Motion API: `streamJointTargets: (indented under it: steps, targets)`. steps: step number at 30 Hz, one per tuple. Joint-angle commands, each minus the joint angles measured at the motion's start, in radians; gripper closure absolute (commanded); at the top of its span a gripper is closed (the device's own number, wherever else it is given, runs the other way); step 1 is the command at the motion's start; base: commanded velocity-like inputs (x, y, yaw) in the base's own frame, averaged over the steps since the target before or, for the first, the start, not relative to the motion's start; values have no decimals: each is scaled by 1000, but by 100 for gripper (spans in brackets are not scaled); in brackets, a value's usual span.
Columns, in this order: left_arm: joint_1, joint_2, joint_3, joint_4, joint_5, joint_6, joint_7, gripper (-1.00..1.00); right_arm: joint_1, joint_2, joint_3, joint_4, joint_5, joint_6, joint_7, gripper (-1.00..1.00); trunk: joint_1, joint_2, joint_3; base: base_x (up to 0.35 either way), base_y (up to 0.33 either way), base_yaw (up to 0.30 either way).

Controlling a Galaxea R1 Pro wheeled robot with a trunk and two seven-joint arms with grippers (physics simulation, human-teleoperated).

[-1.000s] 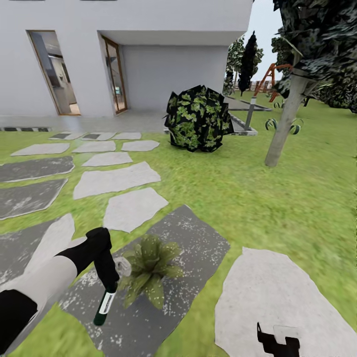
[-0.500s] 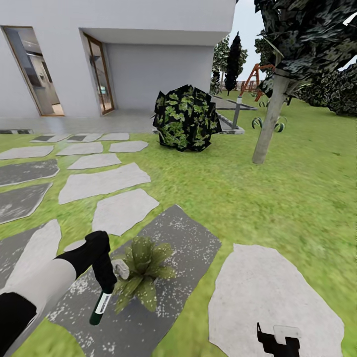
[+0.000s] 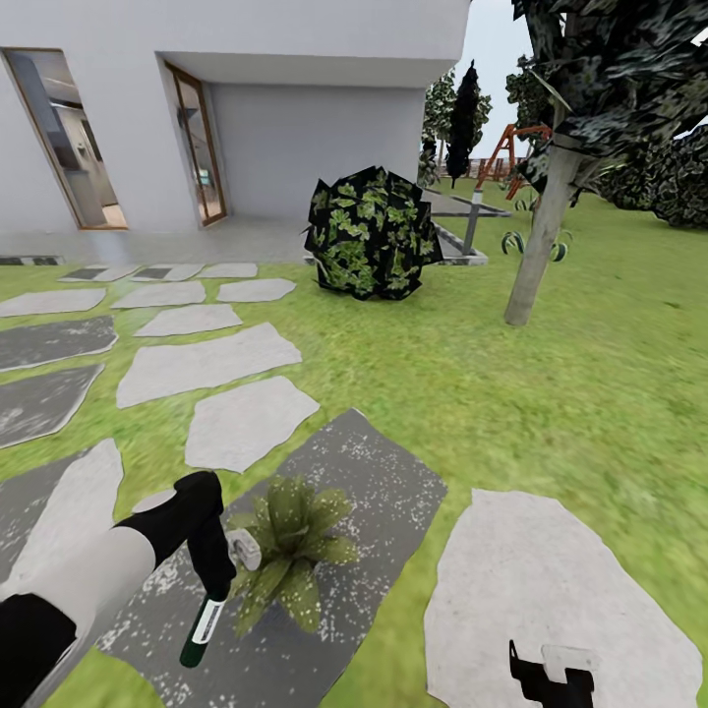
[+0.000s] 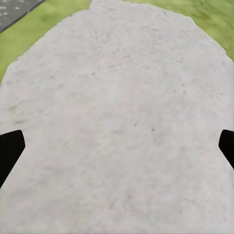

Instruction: Pick up the pesticide atomizer in the garden and spray insectifuge to fully cover both potted plants in the garden.

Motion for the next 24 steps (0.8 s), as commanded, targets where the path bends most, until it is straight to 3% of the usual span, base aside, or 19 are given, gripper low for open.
streamJointTargets:
  steps: [1, 6, 19, 24]
  targets:
    - [2, 1, -3, -2, -7, 10, -7, 100, -1, 0, -4, 1, 11, -3, -6, -100, 0, 0, -1, 0, 0, 0]
    - [40, 10, -4, -2, -12, 9, 0, 100, -1, 0, -4, 1, 10, -3, -6, -100, 0, 0, -1, 0, 0, 0]
    - [43, 4, 7, -16, -3, 11, 2, 100, -1, 0, -4, 1, 11, -3, -6, -100, 0, 0, -1, 0, 114, -2]
    - [43, 4, 9, -17, 3, 11, 1, 100, -1, 0, -4, 1, 10, -3, -6, -100, 0, 0, -1, 0, 1, -217]
